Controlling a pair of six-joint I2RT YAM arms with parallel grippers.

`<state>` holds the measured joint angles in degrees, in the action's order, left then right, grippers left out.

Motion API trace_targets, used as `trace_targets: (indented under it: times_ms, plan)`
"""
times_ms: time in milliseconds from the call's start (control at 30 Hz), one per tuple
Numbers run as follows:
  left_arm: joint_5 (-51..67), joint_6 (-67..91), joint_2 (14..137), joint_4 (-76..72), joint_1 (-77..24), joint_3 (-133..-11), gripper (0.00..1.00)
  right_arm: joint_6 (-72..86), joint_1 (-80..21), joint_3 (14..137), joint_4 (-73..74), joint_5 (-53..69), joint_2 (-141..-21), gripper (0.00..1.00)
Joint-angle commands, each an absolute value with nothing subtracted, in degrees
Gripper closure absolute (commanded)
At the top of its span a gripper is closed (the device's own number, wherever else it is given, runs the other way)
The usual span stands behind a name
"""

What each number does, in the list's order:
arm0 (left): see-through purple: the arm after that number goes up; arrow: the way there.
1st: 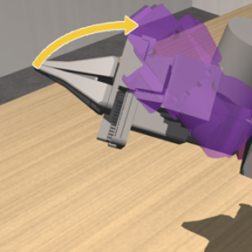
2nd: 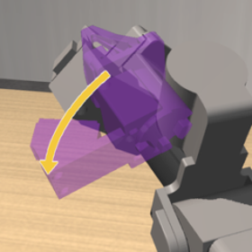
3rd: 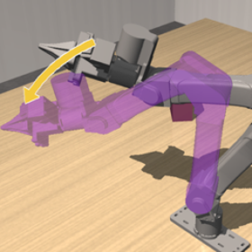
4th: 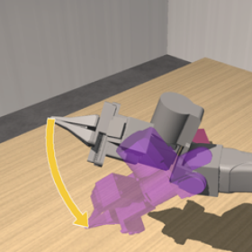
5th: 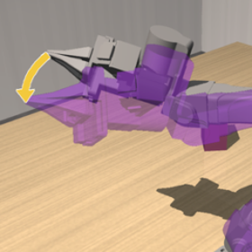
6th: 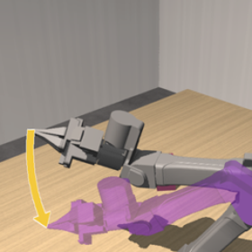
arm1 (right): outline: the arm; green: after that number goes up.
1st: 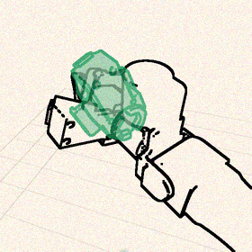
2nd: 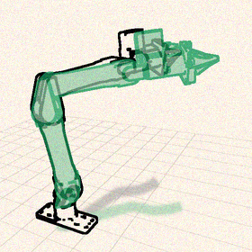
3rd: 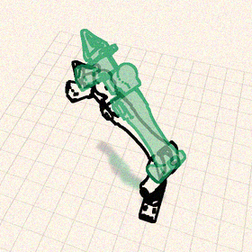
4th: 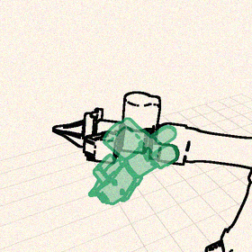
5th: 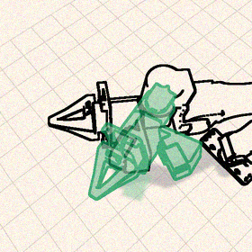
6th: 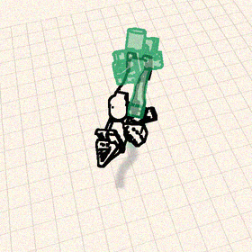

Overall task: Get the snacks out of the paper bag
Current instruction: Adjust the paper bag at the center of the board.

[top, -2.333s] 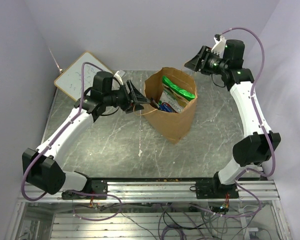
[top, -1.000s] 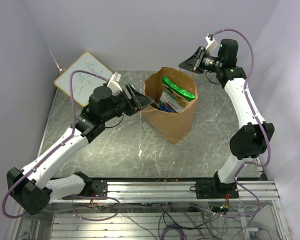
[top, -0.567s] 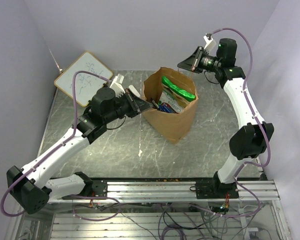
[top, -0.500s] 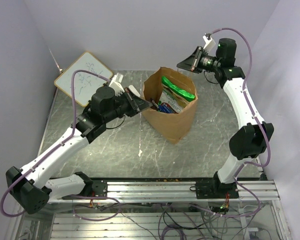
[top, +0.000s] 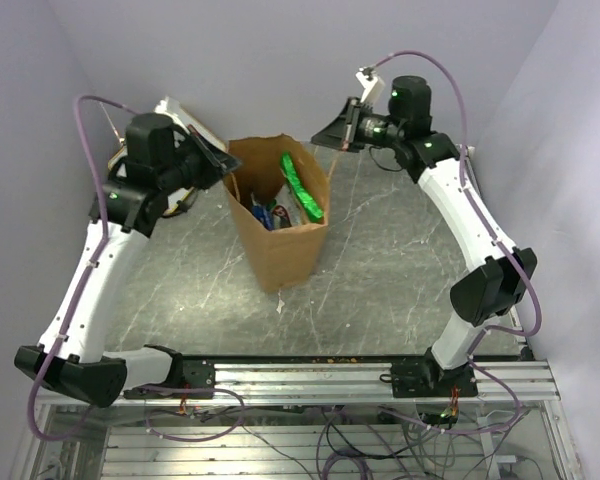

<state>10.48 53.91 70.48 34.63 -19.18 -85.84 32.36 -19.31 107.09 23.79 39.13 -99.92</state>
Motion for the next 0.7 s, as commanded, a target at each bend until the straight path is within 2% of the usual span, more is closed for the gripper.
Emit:
trace_targets:
  times_ms: [0,100,167,333,500,667]
  plan:
    - [12.1,46.6,71.7,47.8,-12.0,-100.9,0.93,35.6,-26.3,108.9,15.4,35.8,-98.1,1.00]
    - [6.5,40.9,74.8,59.3,-9.5,-111.1,0.93,37.6,-33.3,104.6,10.9,30.6,-96.6,1.00]
    - [4.3,38.6,76.1,63.6,-8.4,-113.8,0.93,39.2,-36.8,100.8,7.4,27.0,-95.5,1.00]
    - [3.8,36.7,77.7,65.8,-4.9,-114.1,0.93,44.0,-42.0,92.1,-2.5,23.3,-93.7,1.00]
    - [4.3,34.6,78.8,65.2,-4.0,-114.1,0.93,45.4,-43.6,89.6,-2.8,23.0,-93.3,1.00]
    - [14.1,34.6,77.2,60.0,-3.7,-107.2,0.93,46.0,-44.5,83.2,-2.8,25.9,-89.9,1.00]
